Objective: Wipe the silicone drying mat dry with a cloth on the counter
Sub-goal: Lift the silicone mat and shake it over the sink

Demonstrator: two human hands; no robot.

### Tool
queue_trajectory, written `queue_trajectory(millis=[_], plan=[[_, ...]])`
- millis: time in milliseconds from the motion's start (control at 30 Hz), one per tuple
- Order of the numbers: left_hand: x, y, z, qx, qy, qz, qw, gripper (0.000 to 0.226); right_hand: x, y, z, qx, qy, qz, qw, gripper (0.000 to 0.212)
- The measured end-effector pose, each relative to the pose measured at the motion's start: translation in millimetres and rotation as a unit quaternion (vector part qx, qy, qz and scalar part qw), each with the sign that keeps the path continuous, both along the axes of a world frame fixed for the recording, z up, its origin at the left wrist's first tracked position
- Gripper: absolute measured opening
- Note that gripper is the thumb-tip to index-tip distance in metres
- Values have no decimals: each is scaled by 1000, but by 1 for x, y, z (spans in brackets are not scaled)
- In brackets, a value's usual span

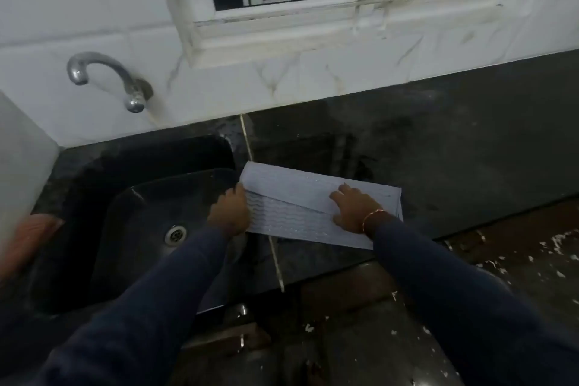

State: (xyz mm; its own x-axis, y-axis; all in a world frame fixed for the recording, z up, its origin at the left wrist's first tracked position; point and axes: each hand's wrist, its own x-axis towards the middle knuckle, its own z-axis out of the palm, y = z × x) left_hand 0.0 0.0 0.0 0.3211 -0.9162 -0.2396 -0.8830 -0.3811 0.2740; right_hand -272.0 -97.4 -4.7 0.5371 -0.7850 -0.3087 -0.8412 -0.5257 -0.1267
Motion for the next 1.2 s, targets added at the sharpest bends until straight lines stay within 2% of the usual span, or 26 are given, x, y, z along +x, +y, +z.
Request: queue_trajectory(millis=[67,133,233,367,500,600,700,800,867,967,1067,1133,1200], plan=[[0,-6,-6,11,20,44,999,38,-6,-1,-5,14,-12,-31,999,57],[1,-10,-9,35,28,69,997,32,-10,-3,-10,21,-27,-52,998,54],[3,-12,-15,46,55,96,993,33,-15,-10,-15,31,-48,-60,997,50],[20,-8,-28,76,121,141,980,44,-13,-17,-14,27,-26,-29,999,48],[32,-11,-31,30,208,165,964,13,-11,-21,-9,30,2,-8,1000,41],[41,-8,-33,11,228,182,956,26,-10,-19,-5,37,22,13,999,43],[41,-5,-38,7,254,210,944,27,-7,-12,-10,16,41,30,999,52],[36,-2,-34,6,264,219,939,25,-6,-15,-7,4,32,39,999,41],[41,2,-32,9,260,220,940,26,-4,-22,-1,11,33,46,998,29],[57,9,-33,38,198,188,961,26,3,-33,13,9,10,29,999,12],[66,13,-28,58,120,154,979,15,18,-45,37,4,-55,3,998,16],[60,9,-18,18,15,75,997,28,26,-53,55,-2,-95,5,995,11],[41,-4,1,-77,-29,-10,997,43,31,-62,72,-20,-118,21,993,11]])
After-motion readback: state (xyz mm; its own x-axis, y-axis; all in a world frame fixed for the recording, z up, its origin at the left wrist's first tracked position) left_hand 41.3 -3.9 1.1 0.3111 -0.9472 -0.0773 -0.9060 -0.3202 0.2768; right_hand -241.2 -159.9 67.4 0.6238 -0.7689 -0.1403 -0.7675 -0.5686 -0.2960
